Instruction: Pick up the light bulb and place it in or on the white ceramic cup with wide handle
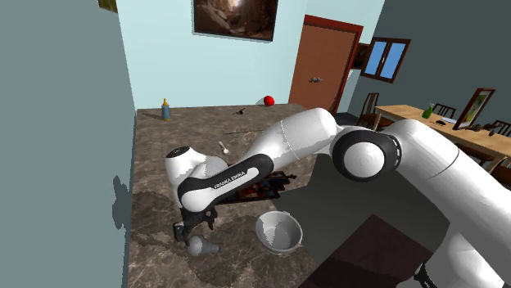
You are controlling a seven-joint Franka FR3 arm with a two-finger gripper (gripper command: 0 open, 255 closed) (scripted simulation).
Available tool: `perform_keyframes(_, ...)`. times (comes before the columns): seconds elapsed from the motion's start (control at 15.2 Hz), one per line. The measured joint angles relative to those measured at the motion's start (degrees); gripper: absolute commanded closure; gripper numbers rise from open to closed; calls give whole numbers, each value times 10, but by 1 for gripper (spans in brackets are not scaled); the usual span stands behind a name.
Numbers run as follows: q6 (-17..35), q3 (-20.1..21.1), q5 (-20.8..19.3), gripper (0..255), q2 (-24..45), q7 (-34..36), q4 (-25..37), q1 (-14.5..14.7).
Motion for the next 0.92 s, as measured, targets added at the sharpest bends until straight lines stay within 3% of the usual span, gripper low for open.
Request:
perform_keyframes(0.07, 0, 0, 0, 0, 0, 0, 0, 0)
perform_keyframes(0.13, 0, 0, 0, 255, 0, 0, 0, 0)
perform_keyframes(0.4, 29, 3, 1, 255, -9, -1, 1, -1)
perform_keyframes(0.73, -13, 2, 2, 255, -7, -3, 17, 1)
perform_keyframes(0.92, 3, 2, 1, 255, -15, 0, 0, -2)
